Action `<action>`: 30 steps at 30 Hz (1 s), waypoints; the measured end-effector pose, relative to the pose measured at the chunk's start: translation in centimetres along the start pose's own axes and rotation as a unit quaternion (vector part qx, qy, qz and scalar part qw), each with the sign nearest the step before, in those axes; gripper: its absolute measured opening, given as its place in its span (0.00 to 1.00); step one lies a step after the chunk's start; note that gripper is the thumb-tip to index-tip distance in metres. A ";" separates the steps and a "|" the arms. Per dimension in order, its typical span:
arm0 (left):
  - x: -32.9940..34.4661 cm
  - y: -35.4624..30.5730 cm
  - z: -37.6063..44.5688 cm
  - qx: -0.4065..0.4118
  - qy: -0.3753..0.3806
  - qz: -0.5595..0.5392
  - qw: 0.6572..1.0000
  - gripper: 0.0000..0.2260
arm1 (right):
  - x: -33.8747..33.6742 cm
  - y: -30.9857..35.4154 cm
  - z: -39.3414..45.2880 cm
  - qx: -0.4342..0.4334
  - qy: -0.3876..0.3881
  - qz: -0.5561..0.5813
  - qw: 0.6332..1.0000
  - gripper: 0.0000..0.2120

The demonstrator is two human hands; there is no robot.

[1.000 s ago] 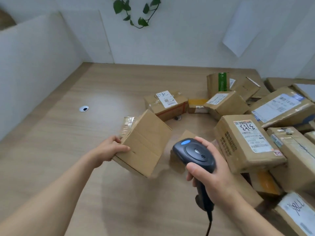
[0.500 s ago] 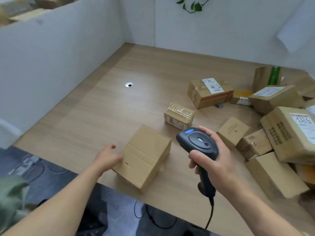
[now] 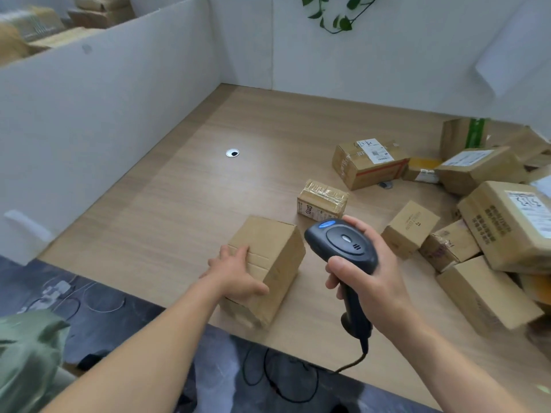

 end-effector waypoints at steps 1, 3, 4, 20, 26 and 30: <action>-1.4 1.0 -0.3 0.010 0.035 -0.082 0.996 0.51 | 0.1 0.0 -0.1 -0.002 0.001 0.000 1.000 0.35; -3.4 3.3 -1.0 0.004 0.102 -0.205 0.973 0.40 | 0.3 0.0 -0.2 -0.003 0.001 -0.003 1.000 0.36; -3.9 4.4 -1.2 0.000 0.110 -0.219 0.970 0.38 | 0.4 0.0 -0.2 -0.002 0.001 -0.004 1.000 0.36; 1.2 -2.2 -2.2 -0.040 -0.074 0.075 0.994 0.55 | 2.8 0.1 0.0 -0.004 0.040 -0.009 0.999 0.36; -2.0 2.2 -1.8 -0.051 -0.048 -0.072 0.995 0.54 | 2.8 0.6 -0.4 -0.003 0.043 -0.011 0.999 0.36; -3.8 6.5 -2.8 -0.066 -0.027 -0.288 0.955 0.60 | 3.3 0.8 -0.8 -0.004 0.053 -0.015 0.998 0.35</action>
Point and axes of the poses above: each hand's wrist, its own z-axis towards the middle knuckle, its own x-axis out of the palm, y = z × x, the point moved 1 cm from there along z, towards the middle knuckle, and after that the axes turned 1 degree about x, right-handed, at the moved point
